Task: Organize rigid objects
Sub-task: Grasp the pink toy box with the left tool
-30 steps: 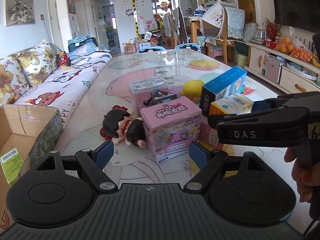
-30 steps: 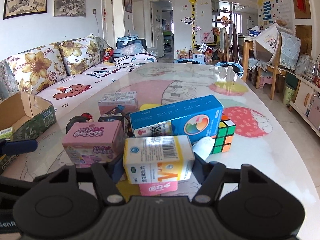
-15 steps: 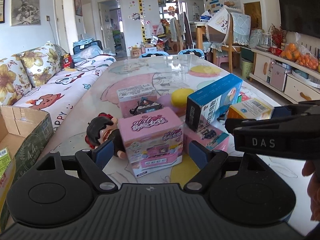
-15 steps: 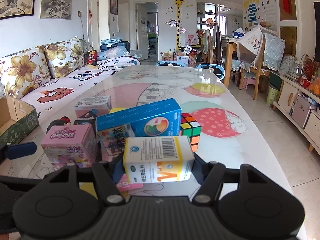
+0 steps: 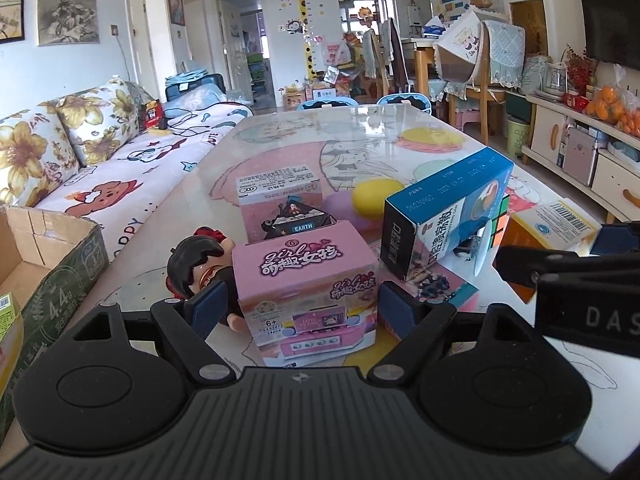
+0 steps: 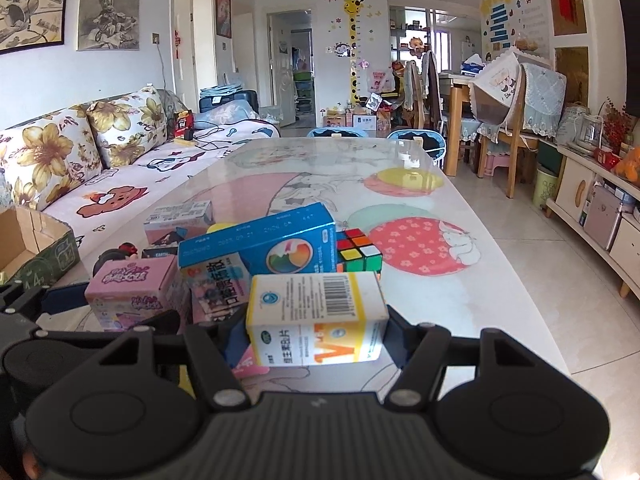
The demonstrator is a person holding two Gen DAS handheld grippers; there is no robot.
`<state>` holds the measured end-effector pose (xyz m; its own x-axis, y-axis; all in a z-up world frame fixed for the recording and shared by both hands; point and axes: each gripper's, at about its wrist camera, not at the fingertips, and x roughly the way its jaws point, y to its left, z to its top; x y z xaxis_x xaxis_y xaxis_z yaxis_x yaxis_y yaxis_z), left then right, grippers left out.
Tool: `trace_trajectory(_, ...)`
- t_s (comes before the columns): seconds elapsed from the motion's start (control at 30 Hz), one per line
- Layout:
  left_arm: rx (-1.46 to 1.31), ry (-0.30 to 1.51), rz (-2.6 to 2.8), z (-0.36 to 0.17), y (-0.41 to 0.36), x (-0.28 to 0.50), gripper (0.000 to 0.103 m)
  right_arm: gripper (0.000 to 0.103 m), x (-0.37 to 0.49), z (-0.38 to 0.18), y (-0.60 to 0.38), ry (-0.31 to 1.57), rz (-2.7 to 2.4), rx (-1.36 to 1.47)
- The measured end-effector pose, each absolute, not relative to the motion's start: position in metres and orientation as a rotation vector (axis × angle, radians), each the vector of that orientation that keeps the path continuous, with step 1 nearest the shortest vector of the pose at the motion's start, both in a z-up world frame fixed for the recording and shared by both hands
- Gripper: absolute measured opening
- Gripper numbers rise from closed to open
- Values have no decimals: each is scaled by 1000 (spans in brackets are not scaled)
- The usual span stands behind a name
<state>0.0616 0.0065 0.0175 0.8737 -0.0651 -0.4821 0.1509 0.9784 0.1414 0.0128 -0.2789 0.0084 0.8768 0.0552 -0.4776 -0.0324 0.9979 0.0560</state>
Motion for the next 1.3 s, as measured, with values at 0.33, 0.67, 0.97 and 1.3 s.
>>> trace_trajectory(0.33, 171, 521, -139, 17, 7, 52, 96, 66, 13, 9, -273, 509, 72, 41)
trace_trajectory(0.67, 168, 526, -143, 19, 8, 46, 95, 66, 14, 11, -265, 513, 96, 36)
trace_trajectory(0.97, 145, 517, -119, 27, 16, 40, 94, 66, 14, 9, -252, 529, 117, 7)
trace_trajectory(1.3, 111, 515, -93, 34, 24, 38, 94, 66, 15, 8, -231, 535, 147, -17)
